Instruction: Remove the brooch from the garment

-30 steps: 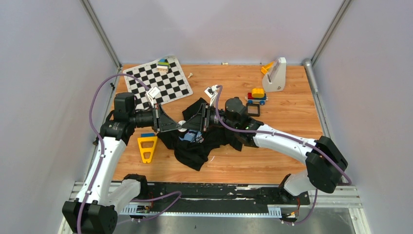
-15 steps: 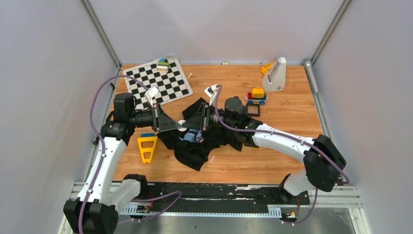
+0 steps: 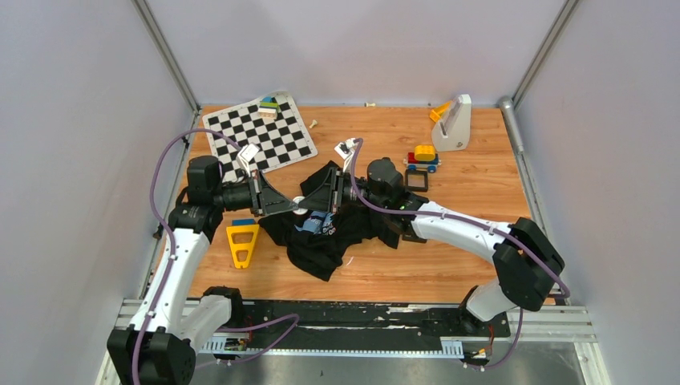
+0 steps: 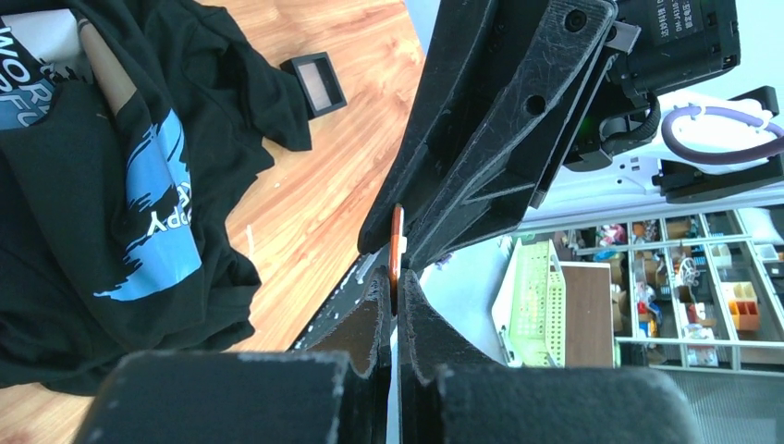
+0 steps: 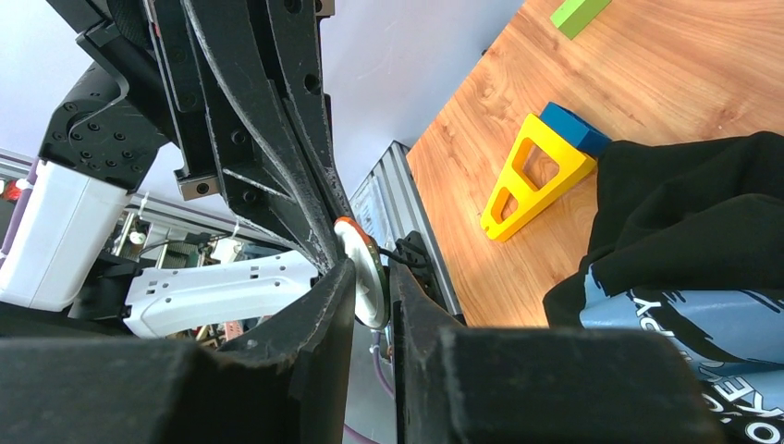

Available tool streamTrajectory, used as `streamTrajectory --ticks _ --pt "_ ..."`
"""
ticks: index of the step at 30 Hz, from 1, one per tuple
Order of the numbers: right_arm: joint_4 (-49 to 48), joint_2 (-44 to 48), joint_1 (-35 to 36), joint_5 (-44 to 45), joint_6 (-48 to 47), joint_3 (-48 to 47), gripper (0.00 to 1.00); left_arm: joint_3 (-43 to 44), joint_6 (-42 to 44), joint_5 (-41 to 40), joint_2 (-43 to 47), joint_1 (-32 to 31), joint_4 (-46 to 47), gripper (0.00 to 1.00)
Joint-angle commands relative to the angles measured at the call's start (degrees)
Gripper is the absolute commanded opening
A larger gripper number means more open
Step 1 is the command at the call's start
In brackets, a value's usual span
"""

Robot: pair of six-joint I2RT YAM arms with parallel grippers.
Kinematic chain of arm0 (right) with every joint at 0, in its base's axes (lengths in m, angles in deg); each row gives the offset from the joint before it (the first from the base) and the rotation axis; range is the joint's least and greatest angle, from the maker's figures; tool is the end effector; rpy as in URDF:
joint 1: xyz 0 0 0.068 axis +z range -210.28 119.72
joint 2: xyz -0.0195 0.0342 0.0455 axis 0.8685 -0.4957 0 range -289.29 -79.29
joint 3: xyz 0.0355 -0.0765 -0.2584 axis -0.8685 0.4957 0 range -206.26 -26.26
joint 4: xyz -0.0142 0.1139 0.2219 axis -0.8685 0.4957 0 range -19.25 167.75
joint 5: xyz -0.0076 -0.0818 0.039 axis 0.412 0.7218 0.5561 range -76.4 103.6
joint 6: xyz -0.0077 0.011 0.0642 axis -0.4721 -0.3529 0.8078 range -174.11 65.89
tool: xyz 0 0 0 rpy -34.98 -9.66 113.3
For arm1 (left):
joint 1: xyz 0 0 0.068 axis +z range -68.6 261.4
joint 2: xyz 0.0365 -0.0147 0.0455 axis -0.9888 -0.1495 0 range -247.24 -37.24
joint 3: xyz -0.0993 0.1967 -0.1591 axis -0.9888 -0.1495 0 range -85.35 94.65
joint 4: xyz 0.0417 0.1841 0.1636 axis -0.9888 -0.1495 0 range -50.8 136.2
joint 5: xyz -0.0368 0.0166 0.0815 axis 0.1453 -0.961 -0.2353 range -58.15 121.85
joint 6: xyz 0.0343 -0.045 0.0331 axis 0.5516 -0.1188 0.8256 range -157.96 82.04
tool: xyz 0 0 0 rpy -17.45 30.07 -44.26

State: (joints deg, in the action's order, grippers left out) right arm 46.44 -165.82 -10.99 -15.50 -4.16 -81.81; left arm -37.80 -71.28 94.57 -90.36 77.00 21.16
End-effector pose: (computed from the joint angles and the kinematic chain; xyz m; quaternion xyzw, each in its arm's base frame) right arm 0.2110 0.2837 0.2940 -0.1628 0.7239 0.6118 0.2740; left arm 0.1795 -0.0599 0.3113 0.0645 0.7826 -0.5645 0.2541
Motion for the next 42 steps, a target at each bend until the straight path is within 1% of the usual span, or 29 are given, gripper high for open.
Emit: streamTrajectory --ticks 1,5,15,20,23,30,38,42 --pt "-2.8 -1.5 1.2 0.2 0.9 -3.1 0.2 0.4 -4.0 5.4 1.7 -0.9 5.6 0.0" --pt "-3.2 -1.6 1.4 0.4 1.4 -3.1 0.2 0.4 -4.1 5.4 1.9 -0.9 5.8 0.0" --pt "-4.7 -0.6 1.4 0.6 4.3 -2.2 0.26 0.1 -1.9 2.9 1.2 -0.9 4.2 0.0" --pt "-5.8 1.1 0.9 0.8 5.6 -0.6 0.31 0.3 0.1 0.7 1.1 -0.9 2.5 0.0" --pt "-6.0 2.3 0.7 1.0 6.0 0.3 0.32 0.3 0.6 0.1 0.9 -0.9 2.0 0.0" --pt "-5.9 4.1 0.2 0.8 6.4 1.5 0.42 0.3 1.7 -1.4 0.8 -0.9 1.2 0.0" --pt "-5.7 5.0 -0.6 1.0 6.3 2.5 0.47 -0.3 3.1 -2.7 0.5 -0.9 0.4 0.0" --pt "-5.6 5.3 -0.7 0.8 6.2 2.5 0.53 0.0 3.7 -3.0 0.2 -0.9 0.0 0.0"
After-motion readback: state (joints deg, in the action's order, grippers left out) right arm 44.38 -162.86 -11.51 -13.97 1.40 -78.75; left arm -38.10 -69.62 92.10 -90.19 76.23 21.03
